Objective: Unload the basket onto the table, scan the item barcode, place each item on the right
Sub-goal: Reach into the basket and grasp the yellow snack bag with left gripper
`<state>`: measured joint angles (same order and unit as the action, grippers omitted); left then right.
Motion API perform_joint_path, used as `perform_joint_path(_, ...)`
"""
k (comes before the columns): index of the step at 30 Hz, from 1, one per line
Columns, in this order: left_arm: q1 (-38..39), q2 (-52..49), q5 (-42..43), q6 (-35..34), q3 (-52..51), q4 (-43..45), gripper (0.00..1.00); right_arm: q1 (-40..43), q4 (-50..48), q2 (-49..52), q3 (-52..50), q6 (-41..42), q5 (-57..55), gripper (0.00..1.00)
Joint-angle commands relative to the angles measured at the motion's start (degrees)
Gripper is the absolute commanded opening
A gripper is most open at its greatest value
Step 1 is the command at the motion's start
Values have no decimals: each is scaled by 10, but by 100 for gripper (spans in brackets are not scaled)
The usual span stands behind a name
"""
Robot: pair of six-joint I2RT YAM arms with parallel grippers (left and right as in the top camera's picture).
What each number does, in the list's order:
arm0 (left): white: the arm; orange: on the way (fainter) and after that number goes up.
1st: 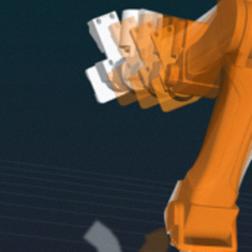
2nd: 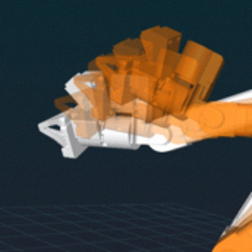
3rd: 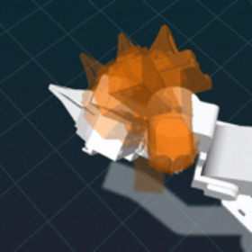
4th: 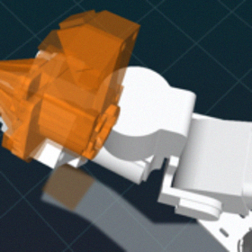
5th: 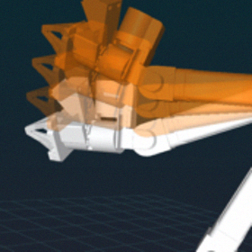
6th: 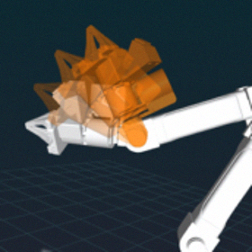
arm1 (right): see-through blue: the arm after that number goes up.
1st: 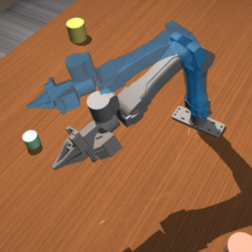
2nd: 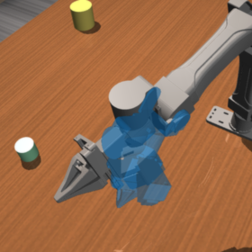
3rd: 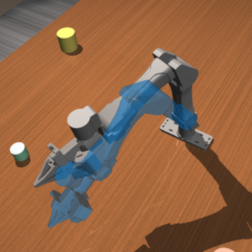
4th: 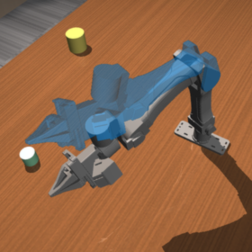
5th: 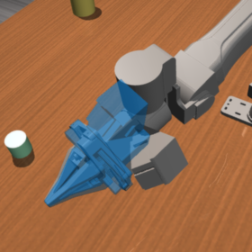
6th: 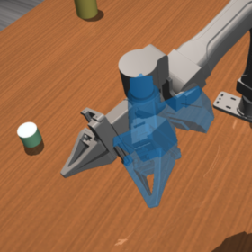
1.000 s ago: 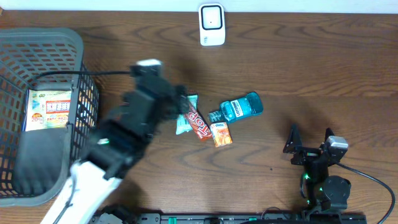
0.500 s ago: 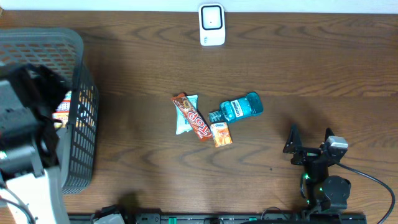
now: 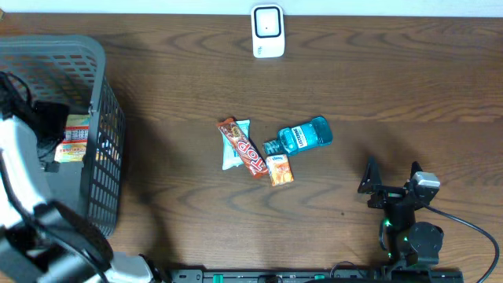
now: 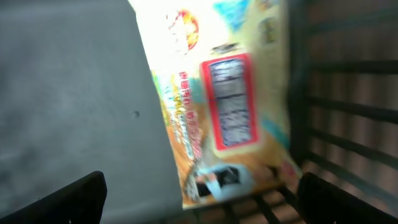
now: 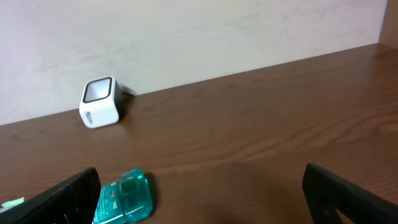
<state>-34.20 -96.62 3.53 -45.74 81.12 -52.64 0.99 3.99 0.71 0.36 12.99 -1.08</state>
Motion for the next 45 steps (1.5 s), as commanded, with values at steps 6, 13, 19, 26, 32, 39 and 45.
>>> perform_joint_path(6,-2,-131,5,-27,2,27,98,1,2,-3,0,1,-3,99)
perform_joint_path(13,-2,-192,-50,-26,-3,30,98,1,2,-3,0,1,-3,99)
perform_joint_path(19,-2,-220,-73,-24,-29,30,8,1,2,-3,0,1,-3,99)
perform_joint_path(26,-3,-197,-73,30,-26,21,6,1,2,-3,0,1,-3,99)
perform_joint_path(32,-3,-85,-72,33,-22,1,7,1,2,-3,0,1,-3,99)
perform_joint_path(39,-3,113,-72,35,-22,3,7,1,2,-3,0,1,-3,99)
perform_joint_path(45,-1,289,-39,35,-22,-5,7,1,2,-3,0,1,-3,99)
